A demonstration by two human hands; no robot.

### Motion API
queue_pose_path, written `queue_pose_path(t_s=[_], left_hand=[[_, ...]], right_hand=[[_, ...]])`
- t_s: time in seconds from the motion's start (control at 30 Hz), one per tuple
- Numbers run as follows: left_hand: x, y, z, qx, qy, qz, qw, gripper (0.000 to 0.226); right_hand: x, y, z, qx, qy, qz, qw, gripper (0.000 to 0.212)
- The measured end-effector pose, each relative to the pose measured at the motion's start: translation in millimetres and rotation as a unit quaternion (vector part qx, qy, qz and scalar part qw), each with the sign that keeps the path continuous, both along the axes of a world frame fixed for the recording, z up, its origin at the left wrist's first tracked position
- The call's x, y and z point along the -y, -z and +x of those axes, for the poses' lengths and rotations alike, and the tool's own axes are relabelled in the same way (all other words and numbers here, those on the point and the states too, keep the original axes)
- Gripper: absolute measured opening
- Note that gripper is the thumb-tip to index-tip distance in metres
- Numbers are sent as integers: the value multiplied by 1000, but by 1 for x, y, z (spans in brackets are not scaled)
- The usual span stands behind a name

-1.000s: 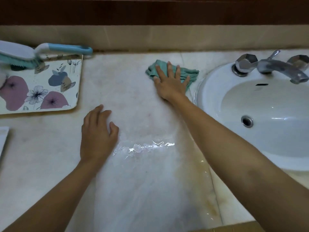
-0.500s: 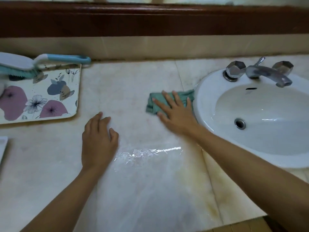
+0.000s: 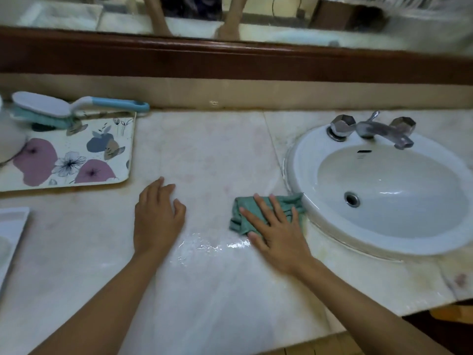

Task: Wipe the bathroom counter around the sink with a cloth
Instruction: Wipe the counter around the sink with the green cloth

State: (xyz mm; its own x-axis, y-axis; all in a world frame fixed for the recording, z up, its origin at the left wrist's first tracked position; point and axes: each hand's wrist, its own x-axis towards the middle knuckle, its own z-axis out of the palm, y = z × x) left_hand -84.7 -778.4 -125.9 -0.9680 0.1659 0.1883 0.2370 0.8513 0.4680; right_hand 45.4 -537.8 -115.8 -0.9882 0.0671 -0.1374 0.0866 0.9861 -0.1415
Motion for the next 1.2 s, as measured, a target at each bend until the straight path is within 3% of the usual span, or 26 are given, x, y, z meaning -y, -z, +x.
queue_pose_path(t_s=[0.07,0.23,0.33,0.47,0.57,0.73,0.87,0.97,1.2], left_hand=[[-1,-2,0,-1,4,-5,1000,37],[1,-2,0,8,4,-3,1000,38],[1,-4,2,34,7,-19,999,40],[0,-14,1,91,28,-45,994,46],[-3,-23,12,159,15,-11,987,49],[-27,-31,77,143,43,66,987,33],[-59,-27,130,143,81,68,984,37],[-72,-23,149,119,61,5,991,47],[-80,-13,159,63,52,-59,995,53]], right_hand=[[-17,-3,-2,8,6,8,1000,53],[38,-2,-3,2,164,-20,986,55],[61,-3,44,4,110,-21,994,53],[19,-3,121,-1,92,-7,996,52],[-13,-10,148,35,191,10,981,52],[30,-9,106,6,350,-54,935,54],[34,-7,62,-13,251,-61,966,54],[15,-7,54,-17,189,-63,980,53],[-18,3,156,-21,286,-42,957,54]])
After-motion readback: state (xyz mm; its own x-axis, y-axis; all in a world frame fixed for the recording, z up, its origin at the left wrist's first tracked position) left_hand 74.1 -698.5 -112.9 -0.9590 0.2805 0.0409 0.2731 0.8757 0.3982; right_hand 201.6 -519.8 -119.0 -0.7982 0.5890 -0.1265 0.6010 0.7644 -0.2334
